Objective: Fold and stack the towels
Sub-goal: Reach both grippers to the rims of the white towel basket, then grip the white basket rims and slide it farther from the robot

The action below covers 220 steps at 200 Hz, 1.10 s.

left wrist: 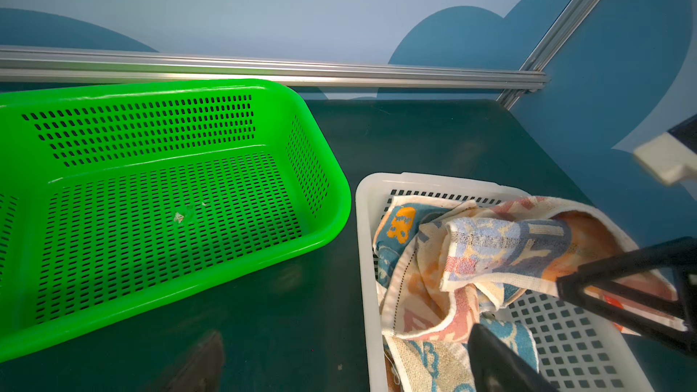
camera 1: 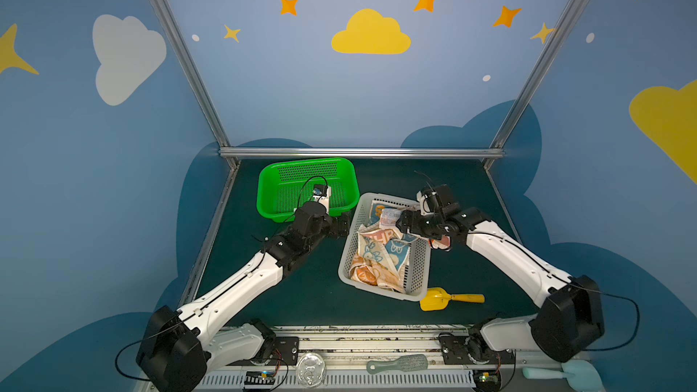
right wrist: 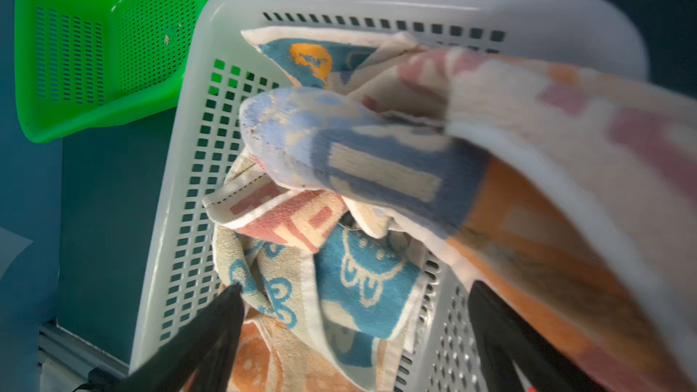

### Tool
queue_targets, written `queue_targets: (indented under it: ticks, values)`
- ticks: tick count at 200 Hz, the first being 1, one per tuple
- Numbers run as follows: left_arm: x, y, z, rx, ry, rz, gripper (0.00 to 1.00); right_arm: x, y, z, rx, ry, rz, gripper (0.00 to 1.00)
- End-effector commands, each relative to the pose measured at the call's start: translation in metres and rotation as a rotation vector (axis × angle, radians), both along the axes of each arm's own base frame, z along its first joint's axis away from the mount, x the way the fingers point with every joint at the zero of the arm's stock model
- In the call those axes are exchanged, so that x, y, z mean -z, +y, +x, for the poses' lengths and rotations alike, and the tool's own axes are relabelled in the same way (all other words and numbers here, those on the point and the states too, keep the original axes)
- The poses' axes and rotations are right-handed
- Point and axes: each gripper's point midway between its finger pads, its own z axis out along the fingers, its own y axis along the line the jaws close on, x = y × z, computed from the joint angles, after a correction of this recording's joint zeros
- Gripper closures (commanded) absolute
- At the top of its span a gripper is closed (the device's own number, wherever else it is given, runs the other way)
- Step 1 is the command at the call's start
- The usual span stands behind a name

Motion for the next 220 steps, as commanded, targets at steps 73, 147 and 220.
queue_targets:
  ticks: [73, 147, 220]
  values:
    - [0.018, -0.037, 0.010, 0.065, 0.120, -0.040, 0.00, -0.014, -0.077, -0.030, 0.098, 0.053, -0.220, 0.02]
    - [0.029, -0.062, 0.008, 0.145, 0.212, -0.063, 0.00, 0.033, -0.081, -0.037, 0.095, 0.035, -0.202, 0.14]
    - [0.035, -0.069, 0.000, 0.170, 0.263, -0.103, 0.00, 0.057, -0.078, -0.018, 0.089, 0.263, -0.279, 0.55]
